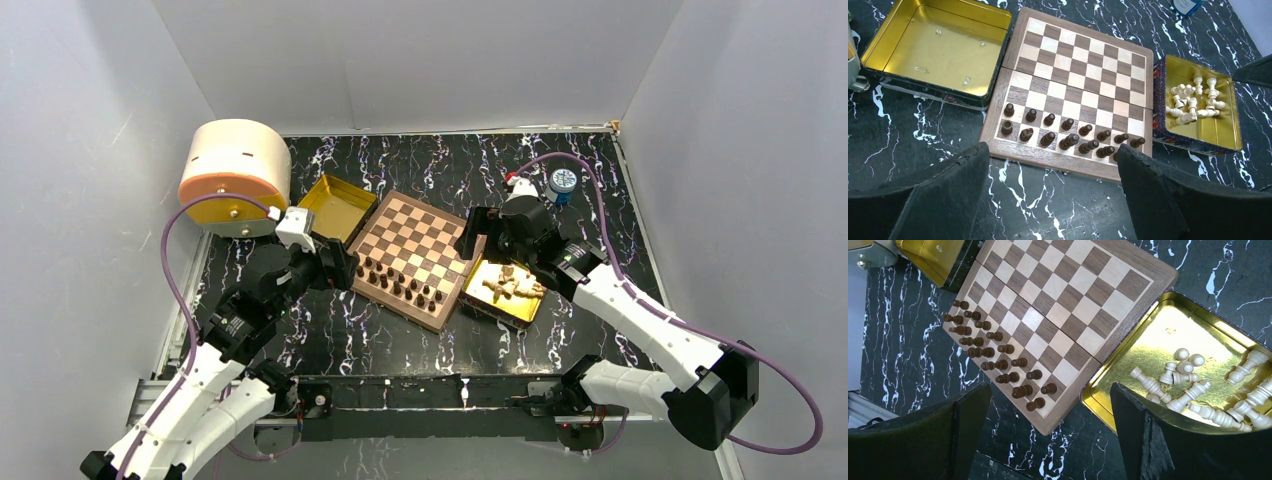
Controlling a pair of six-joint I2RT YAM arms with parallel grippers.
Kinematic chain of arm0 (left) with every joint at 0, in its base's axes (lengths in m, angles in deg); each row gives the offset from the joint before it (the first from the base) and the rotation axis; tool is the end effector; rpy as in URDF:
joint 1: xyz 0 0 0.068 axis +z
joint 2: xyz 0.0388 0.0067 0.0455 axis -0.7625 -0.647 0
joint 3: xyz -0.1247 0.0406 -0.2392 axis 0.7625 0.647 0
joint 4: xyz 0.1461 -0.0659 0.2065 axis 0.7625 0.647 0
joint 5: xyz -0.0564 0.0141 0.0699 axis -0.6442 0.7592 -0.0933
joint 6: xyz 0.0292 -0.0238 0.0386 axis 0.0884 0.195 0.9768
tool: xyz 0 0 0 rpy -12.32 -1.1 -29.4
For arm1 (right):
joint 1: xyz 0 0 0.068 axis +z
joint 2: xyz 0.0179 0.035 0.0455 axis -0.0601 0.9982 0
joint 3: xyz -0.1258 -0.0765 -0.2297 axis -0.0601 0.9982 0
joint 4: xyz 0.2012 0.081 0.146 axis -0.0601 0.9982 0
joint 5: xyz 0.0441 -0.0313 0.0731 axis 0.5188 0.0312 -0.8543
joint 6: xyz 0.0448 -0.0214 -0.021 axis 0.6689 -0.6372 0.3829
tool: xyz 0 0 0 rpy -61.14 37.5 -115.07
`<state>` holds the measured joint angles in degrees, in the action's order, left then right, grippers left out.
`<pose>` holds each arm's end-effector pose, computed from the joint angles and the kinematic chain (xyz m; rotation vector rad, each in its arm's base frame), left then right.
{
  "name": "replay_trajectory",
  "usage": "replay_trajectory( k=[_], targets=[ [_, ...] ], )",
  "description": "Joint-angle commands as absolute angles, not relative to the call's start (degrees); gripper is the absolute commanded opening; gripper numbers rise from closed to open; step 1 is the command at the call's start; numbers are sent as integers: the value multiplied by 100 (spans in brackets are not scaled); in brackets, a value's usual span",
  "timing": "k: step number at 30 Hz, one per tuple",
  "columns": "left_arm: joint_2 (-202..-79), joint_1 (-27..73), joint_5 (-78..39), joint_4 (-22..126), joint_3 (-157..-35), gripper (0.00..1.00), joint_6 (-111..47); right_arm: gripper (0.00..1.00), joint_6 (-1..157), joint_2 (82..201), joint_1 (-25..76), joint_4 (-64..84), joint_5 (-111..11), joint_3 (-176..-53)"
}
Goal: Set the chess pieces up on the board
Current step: Pick up the chess piece from the storage box.
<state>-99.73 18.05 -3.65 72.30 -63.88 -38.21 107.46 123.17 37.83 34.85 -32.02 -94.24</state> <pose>0.1285 -0.0737 0.3224 0.1287 1.8151 -0.4948 0.1859 0.1544 0.3180 0.0160 2.1868 0.5943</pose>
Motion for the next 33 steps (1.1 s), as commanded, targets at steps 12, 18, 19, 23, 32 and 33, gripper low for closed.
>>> replay_trajectory(
  k=[12, 18, 19, 23, 32, 33],
  targets=[
    [-9981, 1778, -314, 7514, -6539, 95, -3970, 99, 10392, 12868, 3790, 3825, -2372, -9928],
    [-9712, 1778, -179, 7649, -6446, 96, -3893, 91, 10062, 13628, 3662, 4276, -1685, -10314],
    [-9682, 1778, -161, 7647, -6438, 95, -3889, 84, 10030, 13765, 3606, 4309, -1671, -10378],
    [-9634, 1778, -110, 7660, -6419, 96, -3846, 55, 9972, 13950, 3364, 4347, -1647, -10452],
    [-9487, 1777, -62, 7665, -6412, 96, -3776, 37, 9892, 13895, 2679, 4125, -2254, -9749],
    [-9461, 1778, -55, 7649, -6407, 96, -3767, 36, 9892, 13902, 2623, 4076, -2358, -9694]
  ],
)
